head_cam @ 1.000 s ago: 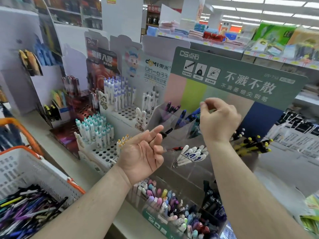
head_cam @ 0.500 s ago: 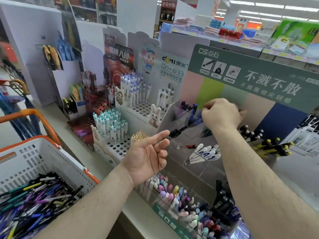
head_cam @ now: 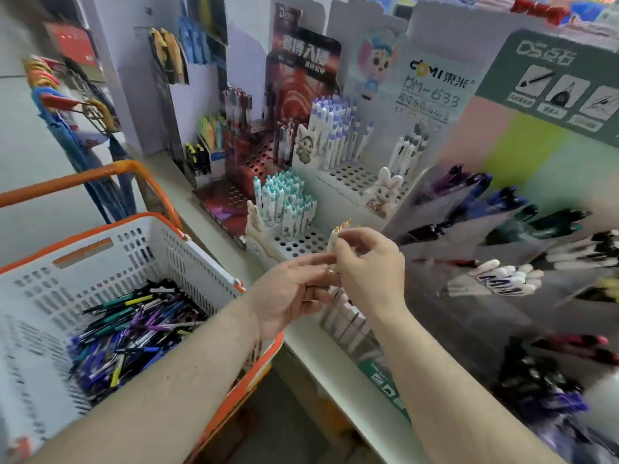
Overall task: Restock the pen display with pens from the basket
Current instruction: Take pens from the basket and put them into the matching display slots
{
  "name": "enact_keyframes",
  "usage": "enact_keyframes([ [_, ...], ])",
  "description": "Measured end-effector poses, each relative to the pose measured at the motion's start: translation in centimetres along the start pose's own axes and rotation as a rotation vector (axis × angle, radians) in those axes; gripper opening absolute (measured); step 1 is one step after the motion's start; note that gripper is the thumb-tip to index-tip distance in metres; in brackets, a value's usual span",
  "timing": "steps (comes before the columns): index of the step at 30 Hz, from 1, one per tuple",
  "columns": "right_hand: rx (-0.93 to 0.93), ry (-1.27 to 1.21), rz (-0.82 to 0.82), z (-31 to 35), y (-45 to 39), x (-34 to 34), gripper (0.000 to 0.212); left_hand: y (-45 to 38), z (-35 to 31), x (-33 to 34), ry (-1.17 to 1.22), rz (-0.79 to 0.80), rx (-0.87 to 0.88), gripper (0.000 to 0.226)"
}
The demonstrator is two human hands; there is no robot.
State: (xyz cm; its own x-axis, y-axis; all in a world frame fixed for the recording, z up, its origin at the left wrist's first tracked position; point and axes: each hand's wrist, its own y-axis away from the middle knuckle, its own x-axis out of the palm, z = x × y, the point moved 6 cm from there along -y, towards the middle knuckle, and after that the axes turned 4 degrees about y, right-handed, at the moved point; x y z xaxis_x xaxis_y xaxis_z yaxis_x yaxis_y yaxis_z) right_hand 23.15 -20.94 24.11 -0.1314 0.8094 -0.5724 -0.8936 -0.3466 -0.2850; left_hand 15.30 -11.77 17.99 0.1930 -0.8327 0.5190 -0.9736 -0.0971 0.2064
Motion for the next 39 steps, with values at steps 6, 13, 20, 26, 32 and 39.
enact_keyframes([
  [6, 0.005, 0.083, 0.318, -0.7, 5.1, 10.8, 0.018, 5.0, 2.8, -10.8, -0.189, -0.228, -0.099, 0.025],
  [13, -0.169, 0.474, 0.458, -2.7, 8.0, 18.7, 0.042, 8.5, 7.9, -22.3, -0.678, -0.498, -0.377, 0.035],
  [20, -0.172, 0.659, 0.506, -4.4, 9.5, 21.7, 0.07, 10.3, 14.9, -27.3, -1.435, -0.151, -0.966, 0.027],
  [26, -0.126, 0.608, 0.447, -4.4, 9.3, 21.3, 0.056, 9.4, 20.1, -28.2, -1.551, -0.149, -0.964, 0.12],
  [32, -0.104, 0.609, 0.433, -4.8, 9.2, 21.4, 0.054, 8.4, 21.7, -27.8, -1.627, -0.218, -0.75, 0.079],
  [39, -0.106, 0.635, 0.431, -4.6, 9.1, 21.6, 0.051, 7.4, 22.6, -27.7, -1.565, -0.247, -0.724, 0.071],
])
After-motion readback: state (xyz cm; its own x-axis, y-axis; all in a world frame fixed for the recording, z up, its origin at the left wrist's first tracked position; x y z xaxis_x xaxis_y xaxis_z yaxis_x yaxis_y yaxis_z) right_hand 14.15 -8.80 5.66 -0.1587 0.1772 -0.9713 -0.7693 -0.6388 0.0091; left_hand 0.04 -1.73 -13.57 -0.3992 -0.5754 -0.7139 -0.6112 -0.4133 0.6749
